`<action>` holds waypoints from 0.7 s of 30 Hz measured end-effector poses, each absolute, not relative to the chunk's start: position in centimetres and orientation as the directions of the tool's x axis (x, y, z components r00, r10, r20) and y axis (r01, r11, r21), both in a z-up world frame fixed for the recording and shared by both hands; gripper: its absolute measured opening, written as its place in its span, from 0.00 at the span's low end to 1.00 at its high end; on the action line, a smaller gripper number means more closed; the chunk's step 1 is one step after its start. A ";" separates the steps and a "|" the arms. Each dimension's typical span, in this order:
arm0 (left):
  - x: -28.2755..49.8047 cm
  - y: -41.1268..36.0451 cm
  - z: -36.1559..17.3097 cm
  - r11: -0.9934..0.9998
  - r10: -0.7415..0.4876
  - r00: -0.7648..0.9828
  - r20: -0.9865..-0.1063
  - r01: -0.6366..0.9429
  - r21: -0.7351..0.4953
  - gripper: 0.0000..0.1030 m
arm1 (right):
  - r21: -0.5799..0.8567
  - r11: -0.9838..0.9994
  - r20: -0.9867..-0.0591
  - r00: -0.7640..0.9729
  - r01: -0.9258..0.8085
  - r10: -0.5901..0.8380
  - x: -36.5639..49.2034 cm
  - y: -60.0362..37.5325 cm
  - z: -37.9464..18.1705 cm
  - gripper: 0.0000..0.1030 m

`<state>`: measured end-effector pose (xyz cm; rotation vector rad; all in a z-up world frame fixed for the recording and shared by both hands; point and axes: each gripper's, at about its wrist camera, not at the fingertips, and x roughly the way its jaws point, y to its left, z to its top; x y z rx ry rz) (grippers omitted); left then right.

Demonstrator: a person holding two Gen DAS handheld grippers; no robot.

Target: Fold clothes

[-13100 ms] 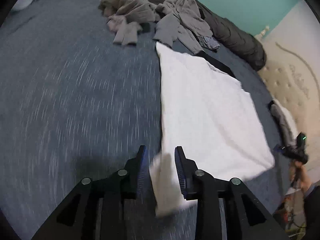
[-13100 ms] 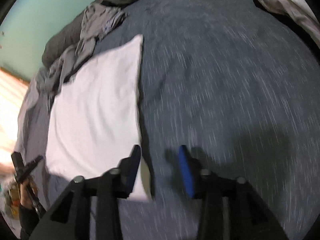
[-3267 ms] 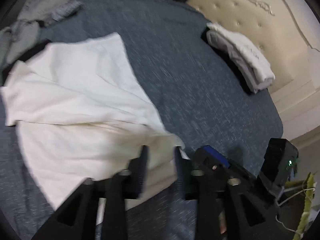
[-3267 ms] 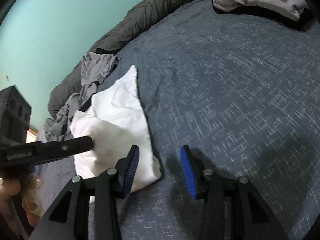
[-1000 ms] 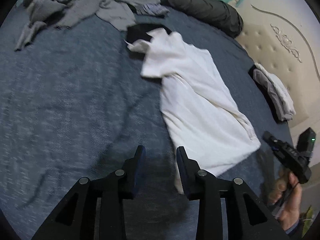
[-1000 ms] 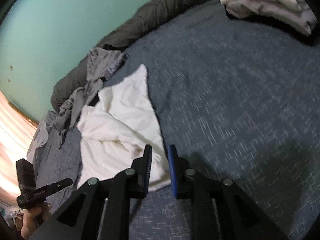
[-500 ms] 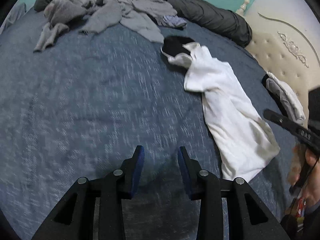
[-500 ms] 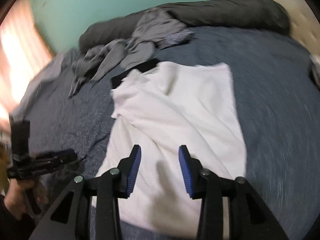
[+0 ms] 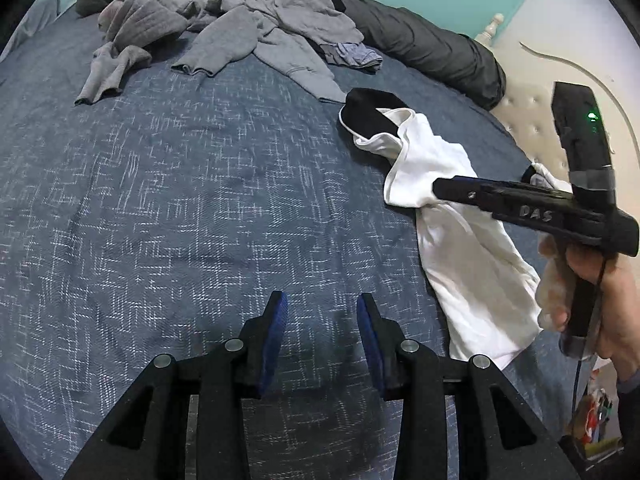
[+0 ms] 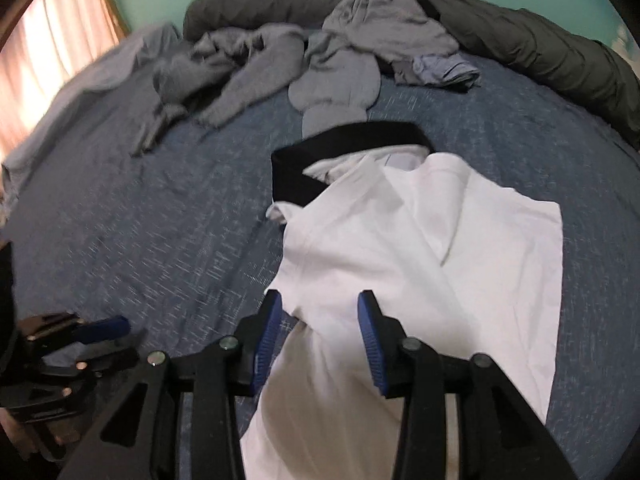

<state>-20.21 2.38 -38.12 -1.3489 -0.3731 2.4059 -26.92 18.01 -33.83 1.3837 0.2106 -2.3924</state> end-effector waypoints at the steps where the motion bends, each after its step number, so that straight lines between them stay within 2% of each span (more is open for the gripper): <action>1: -20.2 2.3 -38.2 -0.901 0.431 -0.480 -0.764 -0.175 -0.398 0.38 | 0.036 -0.920 -0.866 -0.448 0.391 -0.224 -27.0 17.6 -34.1 0.39; 9: -20.5 1.8 -37.9 -0.882 0.463 -0.477 -0.747 -0.167 -0.440 0.39 | -0.038 -0.915 -0.883 -0.442 0.403 -0.158 -27.4 16.8 -35.7 0.39; 14: -20.8 1.6 -38.0 -0.867 0.486 -0.471 -0.736 -0.158 -0.472 0.39 | -0.017 -0.913 -0.867 -0.462 0.408 -0.190 -26.7 17.3 -35.5 0.38; 17: -20.9 1.4 -37.8 -0.865 0.490 -0.477 -0.730 -0.162 -0.475 0.39 | 0.038 -0.923 -0.855 -0.465 0.384 -0.228 -26.7 18.3 -35.4 0.21; 21: -21.0 1.5 -38.0 -0.864 0.491 -0.475 -0.730 -0.157 -0.478 0.39 | 0.099 -0.927 -0.850 -0.454 0.363 -0.268 -27.1 19.6 -35.2 0.09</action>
